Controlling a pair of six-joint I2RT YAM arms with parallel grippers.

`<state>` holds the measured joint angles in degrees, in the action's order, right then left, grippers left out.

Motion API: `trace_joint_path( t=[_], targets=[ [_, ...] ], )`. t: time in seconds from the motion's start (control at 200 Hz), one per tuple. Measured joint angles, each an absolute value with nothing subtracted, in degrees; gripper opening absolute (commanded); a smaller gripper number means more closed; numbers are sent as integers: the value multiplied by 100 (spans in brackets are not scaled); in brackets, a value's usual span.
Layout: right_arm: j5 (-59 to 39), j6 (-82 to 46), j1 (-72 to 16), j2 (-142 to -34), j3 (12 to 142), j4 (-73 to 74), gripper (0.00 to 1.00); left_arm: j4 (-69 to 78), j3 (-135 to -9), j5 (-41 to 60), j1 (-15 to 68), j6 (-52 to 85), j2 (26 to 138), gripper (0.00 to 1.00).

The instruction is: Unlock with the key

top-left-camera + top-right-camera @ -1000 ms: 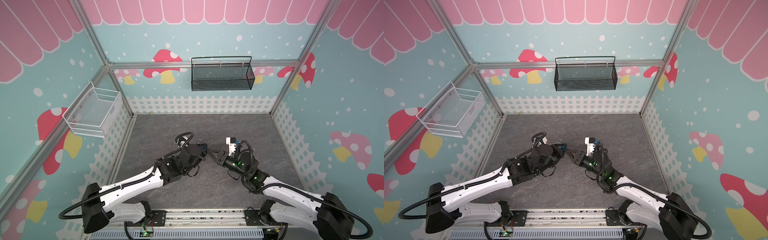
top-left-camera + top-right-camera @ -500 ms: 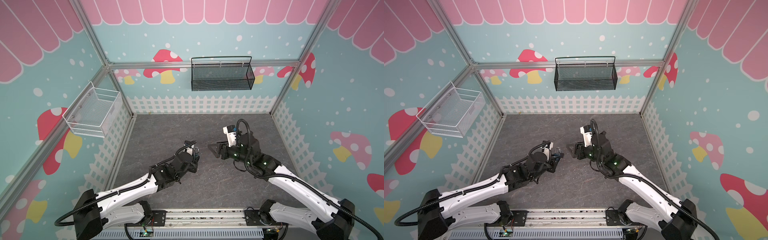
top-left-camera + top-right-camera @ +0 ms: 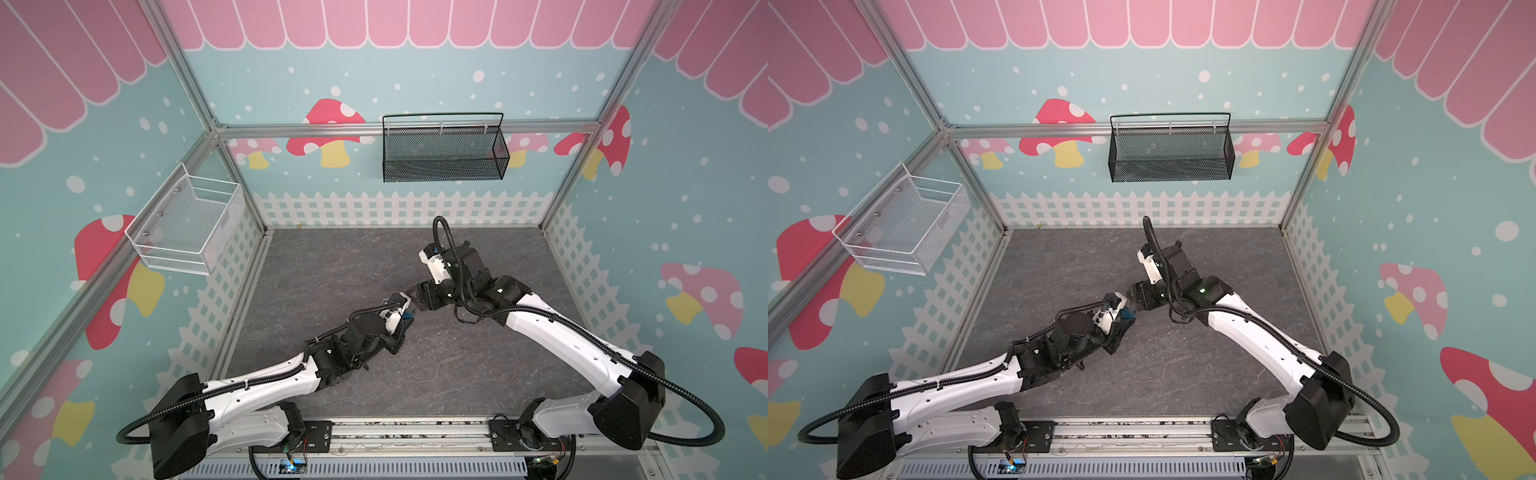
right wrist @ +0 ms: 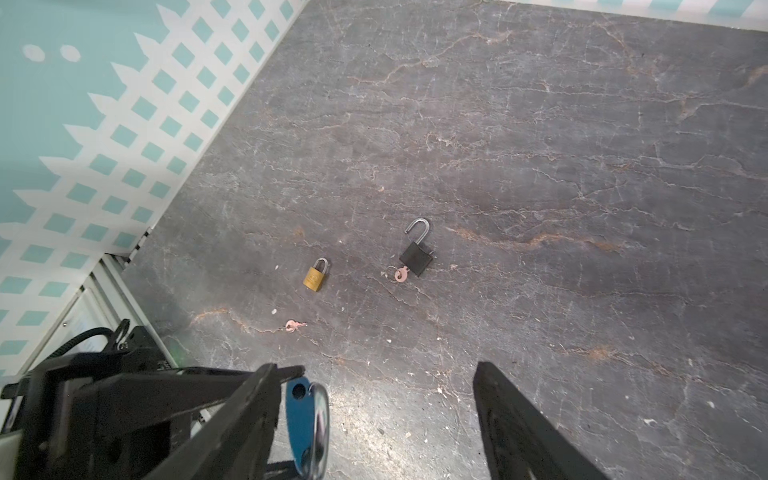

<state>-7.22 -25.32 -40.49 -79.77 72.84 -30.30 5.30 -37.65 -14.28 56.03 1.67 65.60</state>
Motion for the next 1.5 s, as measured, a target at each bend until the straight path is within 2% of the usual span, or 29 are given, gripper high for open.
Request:
trace_joint_path(
  t=[0.42, 0.685, 1.061, 1.231, 1.501],
  targets=[
    [-51, -2073, -4014, -8254, 7476, -3603, 78, 631, -3765, -1337, 5642, -69, 6580, 0],
    [-751, -1822, -3492, -8055, 7360, -3645, 78, 897, -3765, -1299, 5642, -108, 6580, 0],
    [-1382, -1782, -3286, -7446, 6860, -3688, 77, 1186, -3835, -1330, 5640, -89, 6753, 0],
    [-1225, -1868, -2934, -7137, 6635, -3662, 80, 982, -4344, -1684, 5640, 322, 7277, 0],
    [-392, -2248, -2112, -6768, 5806, -3446, 83, -548, -6392, -2213, 5638, 2340, 9201, 0]
  ],
)
